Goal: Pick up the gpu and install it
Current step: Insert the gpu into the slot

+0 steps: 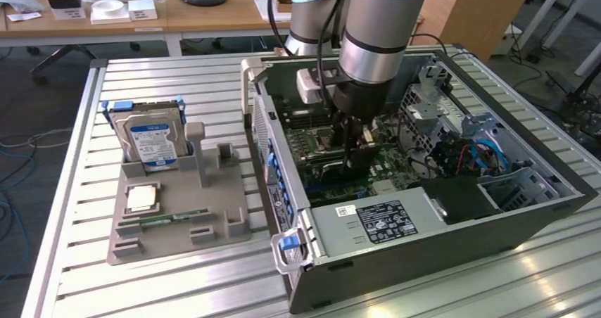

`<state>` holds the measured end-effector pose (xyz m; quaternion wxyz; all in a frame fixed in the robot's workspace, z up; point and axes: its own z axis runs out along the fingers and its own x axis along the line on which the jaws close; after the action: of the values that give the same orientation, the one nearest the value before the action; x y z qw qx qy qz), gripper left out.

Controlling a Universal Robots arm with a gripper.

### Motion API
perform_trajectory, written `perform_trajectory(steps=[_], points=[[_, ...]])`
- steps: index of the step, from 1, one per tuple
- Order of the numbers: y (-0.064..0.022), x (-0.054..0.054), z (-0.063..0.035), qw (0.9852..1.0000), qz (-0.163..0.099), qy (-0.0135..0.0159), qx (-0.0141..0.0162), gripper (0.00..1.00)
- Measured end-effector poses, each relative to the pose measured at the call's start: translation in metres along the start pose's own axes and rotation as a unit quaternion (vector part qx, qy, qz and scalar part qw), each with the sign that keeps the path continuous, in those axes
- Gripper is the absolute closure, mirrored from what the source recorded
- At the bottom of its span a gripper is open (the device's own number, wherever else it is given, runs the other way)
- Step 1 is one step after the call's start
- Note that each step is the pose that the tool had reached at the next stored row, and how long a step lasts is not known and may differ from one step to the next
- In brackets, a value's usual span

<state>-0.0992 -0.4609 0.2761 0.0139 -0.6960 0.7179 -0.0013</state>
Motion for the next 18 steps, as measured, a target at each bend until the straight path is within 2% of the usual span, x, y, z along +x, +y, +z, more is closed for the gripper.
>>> perform_trajectory(steps=[18], points=[[-0.0006, -0.001, -0.027, 1.0, 0.0, 0.0002, 0.0, 0.36]])
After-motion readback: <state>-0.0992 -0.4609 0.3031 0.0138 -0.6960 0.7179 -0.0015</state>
